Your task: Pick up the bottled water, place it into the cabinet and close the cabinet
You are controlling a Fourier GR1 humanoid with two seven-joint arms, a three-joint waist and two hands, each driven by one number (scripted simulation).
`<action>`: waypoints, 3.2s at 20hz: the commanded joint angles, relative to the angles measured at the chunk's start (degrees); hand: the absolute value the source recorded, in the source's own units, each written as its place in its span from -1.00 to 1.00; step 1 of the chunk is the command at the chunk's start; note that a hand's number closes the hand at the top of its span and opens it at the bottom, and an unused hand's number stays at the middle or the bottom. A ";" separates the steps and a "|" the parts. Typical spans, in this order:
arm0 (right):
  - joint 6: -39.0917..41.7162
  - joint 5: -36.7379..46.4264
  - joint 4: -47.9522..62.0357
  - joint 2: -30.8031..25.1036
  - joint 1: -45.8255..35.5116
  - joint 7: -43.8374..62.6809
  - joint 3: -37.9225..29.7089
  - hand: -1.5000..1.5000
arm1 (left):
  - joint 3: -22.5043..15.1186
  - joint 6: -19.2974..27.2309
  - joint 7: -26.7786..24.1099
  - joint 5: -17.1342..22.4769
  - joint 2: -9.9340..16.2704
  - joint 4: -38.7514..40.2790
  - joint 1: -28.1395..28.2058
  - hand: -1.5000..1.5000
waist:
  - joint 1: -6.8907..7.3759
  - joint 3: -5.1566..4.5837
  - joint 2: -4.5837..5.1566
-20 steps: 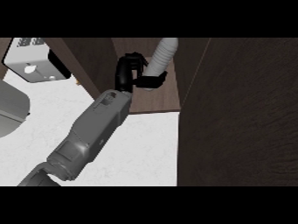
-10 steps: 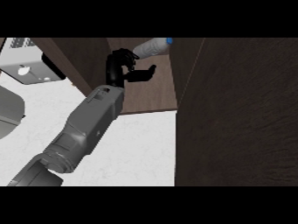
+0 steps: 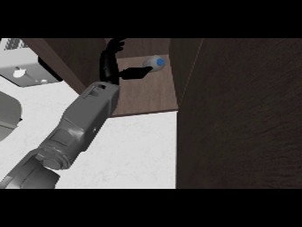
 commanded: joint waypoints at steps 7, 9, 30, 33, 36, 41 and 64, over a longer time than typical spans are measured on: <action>2.12 -2.49 -3.28 -0.81 3.18 0.31 0.96 -1.00 | 3.92 -9.93 -4.99 2.83 0.48 -3.73 -2.53 -1.00 | -0.17 -0.09 -0.21; 0.42 -2.93 -3.38 0.66 1.54 1.62 1.61 -1.00 | 5.15 -13.72 -6.55 3.83 0.93 -4.92 -2.37 -1.00 | 1.42 -0.08 -0.34; -0.99 -2.29 -8.37 1.56 4.56 6.70 3.84 -1.00 | -1.77 -19.94 -6.31 7.22 -2.98 -22.96 10.82 -1.00 | 4.94 0.06 -2.39; -1.61 0.85 -6.84 1.99 3.51 6.56 5.51 -1.00 | -6.80 -22.84 -5.77 10.63 -2.98 -31.32 17.59 -1.00 | 5.27 0.03 -2.61; -0.82 -0.84 -7.88 1.22 4.81 6.11 5.13 -1.00 | -8.75 -25.22 -3.51 10.61 -2.98 -37.63 21.95 -1.00 | 6.01 0.06 -2.77; -2.95 3.33 -4.58 3.18 2.89 5.47 7.89 -1.00 | -11.95 -24.72 -1.42 9.39 -0.68 -52.51 29.67 -1.00 | 6.79 0.08 -2.78; 9.69 16.39 -13.22 -13.13 3.15 3.13 16.18 1.00 | -13.81 -27.73 1.76 10.42 18.84 -90.45 64.65 -1.00 | 6.30 -0.07 -3.12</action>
